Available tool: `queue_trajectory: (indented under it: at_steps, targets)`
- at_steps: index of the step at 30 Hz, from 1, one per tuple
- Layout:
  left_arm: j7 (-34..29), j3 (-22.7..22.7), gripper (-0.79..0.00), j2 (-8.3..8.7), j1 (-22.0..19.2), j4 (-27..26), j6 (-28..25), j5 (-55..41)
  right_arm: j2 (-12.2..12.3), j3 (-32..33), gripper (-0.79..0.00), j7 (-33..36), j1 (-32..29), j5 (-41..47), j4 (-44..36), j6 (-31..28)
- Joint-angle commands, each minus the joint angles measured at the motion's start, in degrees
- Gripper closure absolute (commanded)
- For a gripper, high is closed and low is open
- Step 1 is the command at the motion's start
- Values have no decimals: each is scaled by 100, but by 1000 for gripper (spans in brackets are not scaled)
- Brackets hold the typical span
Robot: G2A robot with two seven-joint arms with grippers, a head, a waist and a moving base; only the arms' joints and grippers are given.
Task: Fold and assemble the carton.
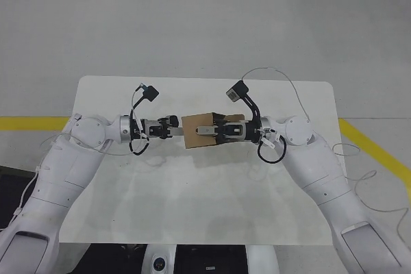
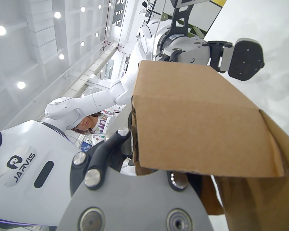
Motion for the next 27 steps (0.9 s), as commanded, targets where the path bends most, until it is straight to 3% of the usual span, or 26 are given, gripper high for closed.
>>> queue_trajectory:
  at_steps: [1,15,22,27]
  targets:
    - [-5,44,-785,-16,-18,4,-16,-37,-10,-9,0,11,6,36,18,-17]
    - [-53,178,-785,-78,-140,124,-26,-84,-40,12,0,51,31,70,158,-45]
    - [113,-95,-785,6,-95,197,-132,294,-33,-3,0,-146,62,-297,579,203]
    - [430,-353,-785,88,63,3,-552,755,-99,-200,0,-485,117,-609,899,463]
